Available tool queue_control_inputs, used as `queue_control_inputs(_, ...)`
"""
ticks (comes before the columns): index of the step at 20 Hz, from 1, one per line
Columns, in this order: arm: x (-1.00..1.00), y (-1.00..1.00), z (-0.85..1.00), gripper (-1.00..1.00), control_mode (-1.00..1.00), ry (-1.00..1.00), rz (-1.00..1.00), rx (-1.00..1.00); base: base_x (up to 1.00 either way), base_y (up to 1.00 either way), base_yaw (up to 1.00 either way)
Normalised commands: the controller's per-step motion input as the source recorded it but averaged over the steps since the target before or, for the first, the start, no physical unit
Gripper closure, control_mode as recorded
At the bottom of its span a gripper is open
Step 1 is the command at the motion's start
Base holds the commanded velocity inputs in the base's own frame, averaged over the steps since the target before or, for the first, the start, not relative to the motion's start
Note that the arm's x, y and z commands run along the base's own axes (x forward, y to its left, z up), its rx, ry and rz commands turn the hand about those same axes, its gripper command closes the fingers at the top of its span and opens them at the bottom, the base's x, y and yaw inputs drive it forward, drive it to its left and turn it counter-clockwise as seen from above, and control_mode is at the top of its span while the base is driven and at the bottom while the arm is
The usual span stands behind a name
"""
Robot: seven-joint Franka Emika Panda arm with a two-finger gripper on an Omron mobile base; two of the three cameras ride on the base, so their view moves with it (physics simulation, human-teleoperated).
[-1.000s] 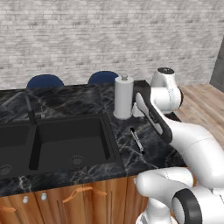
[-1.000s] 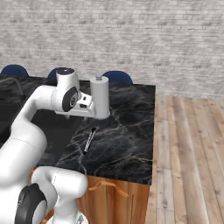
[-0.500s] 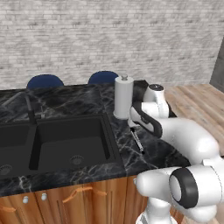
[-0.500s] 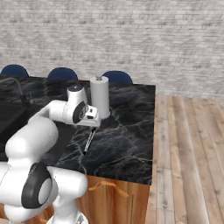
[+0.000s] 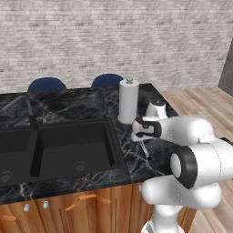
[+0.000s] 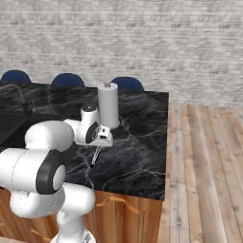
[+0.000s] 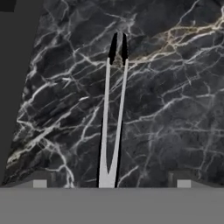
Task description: Pick up the tongs from the counter and place them near the plate next to the oven.
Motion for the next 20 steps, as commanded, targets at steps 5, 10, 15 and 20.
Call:
queue_control_inputs(5, 0.41, 0.0, -0.54, -1.0, -1.0, 0.08, 0.0, 0.0, 0.0, 0.0, 0.0)
queue_control_inputs(10, 0.22, 0.0, -0.49, -1.0, -1.0, 0.06, 0.02, 0.0, 0.0, 0.0, 0.0)
queue_control_inputs(15, 0.13, 0.0, -0.35, -1.0, -1.0, 0.0, 0.04, 0.0, 0.0, 0.0, 0.0)
queue_control_inputs(20, -0.05, 0.0, -0.5, 1.0, -1.0, 0.01, 0.06, -0.03, 0.0, 0.0, 0.0)
